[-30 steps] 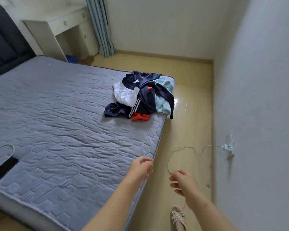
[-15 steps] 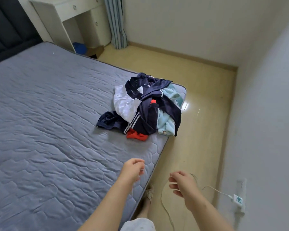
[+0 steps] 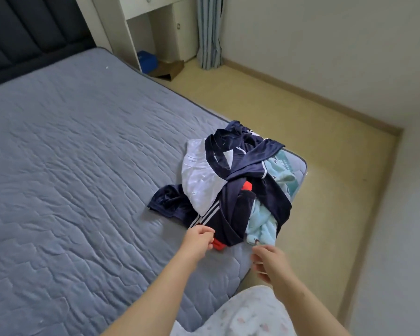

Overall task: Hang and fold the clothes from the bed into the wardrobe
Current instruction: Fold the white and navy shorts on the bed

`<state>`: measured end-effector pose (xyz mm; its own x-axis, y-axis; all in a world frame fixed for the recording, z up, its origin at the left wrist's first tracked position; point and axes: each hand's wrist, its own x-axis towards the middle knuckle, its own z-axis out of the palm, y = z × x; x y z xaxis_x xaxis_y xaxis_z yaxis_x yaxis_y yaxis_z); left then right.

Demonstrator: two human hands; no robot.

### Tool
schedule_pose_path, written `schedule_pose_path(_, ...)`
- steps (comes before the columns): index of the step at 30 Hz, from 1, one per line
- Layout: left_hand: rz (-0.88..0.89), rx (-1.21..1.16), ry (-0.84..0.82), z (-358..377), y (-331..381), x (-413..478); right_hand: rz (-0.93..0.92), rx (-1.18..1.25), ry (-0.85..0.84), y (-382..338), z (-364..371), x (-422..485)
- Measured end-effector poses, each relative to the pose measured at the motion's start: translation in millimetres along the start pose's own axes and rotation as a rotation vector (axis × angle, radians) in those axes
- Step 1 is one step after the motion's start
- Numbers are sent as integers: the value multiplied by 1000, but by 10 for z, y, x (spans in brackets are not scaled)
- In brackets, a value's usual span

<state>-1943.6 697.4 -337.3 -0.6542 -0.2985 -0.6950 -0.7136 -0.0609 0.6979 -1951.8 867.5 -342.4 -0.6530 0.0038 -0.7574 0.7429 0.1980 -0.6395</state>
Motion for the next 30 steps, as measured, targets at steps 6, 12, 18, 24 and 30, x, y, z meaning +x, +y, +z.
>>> schedule_pose_path(6, -70, -28, 107, 342, 395, 780, 32, -60, -74, -595, -259, 893)
schedule_pose_path(12, -187, -43, 222, 822, 856, 1689, 31, -224, -123, -1398, -570, 1884)
schedule_pose_path(18, -389, -76, 362, 1031, 937, 2528, 139, -356, -241, -1657, -544, 2712)
schedule_pose_path(24, -385, 244, 397, 1073, 866, 3112, 209, -425, -309, -1684, -466, 3224)
schedule_pose_path(30, -422, 409, 304, 1232, 703, 3360, 229, -466, -310, -1624, -445, 3418)
